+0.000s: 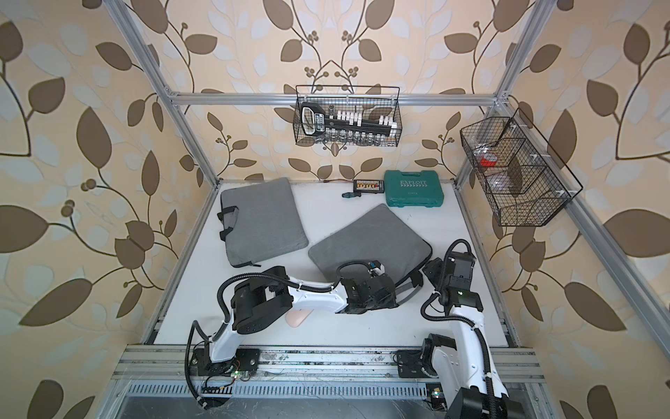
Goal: Put the mouse into the laptop bag
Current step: Unzip the zipper on the zippered laptop bag.
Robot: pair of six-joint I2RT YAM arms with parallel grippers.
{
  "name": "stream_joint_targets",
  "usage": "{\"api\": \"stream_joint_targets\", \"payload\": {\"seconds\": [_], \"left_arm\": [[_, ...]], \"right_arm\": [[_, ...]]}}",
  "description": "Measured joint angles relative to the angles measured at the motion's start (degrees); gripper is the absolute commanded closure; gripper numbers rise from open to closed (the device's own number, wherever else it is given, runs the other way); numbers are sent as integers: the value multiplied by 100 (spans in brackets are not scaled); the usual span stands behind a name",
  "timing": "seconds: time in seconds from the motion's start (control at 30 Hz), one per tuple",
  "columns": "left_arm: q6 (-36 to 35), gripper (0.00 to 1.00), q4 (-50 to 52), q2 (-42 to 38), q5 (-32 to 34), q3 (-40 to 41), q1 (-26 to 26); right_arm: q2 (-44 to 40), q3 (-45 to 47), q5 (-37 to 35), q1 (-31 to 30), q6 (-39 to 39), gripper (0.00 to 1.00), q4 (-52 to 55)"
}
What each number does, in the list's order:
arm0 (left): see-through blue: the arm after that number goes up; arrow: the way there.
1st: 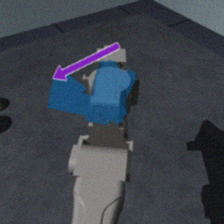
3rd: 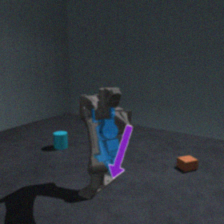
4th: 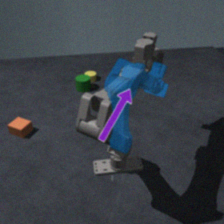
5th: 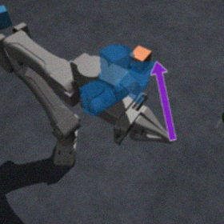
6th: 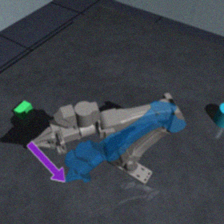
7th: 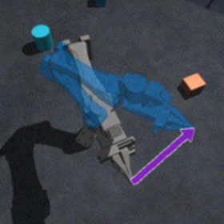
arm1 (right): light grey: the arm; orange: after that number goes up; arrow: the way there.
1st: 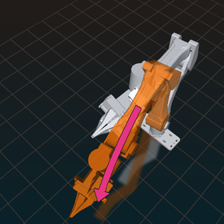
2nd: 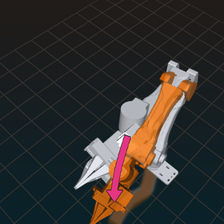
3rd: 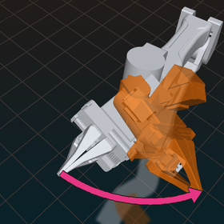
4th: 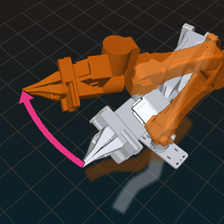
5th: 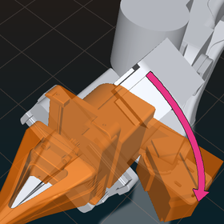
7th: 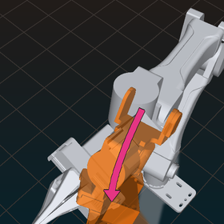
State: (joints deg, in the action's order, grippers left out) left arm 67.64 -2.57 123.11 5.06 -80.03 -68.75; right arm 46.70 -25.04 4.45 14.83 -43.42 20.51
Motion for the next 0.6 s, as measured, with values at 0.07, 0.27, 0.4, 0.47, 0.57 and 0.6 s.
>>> {"api": "stream_joint_targets", "payload": {"seconds": [0.07,0.27,0.4,0.47,0.57,0.6], "left_arm": [[-39,100,85,-9,0,-48,59],[-57,100,393,-289,125,-46,61],[35,100,553,-660,140,-26,142],[109,100,581,-804,136,-9,210],[219,100,601,-953,140,37,302],[269,100,603,-994,140,74,328]], "right_arm": [[24,61,68,22,22,45,-61],[-79,358,284,57,131,49,-352],[-317,511,393,63,160,66,-459],[-372,584,466,63,140,72,-525],[-378,680,540,63,131,76,-533],[-376,704,573,63,131,78,-531]]}}
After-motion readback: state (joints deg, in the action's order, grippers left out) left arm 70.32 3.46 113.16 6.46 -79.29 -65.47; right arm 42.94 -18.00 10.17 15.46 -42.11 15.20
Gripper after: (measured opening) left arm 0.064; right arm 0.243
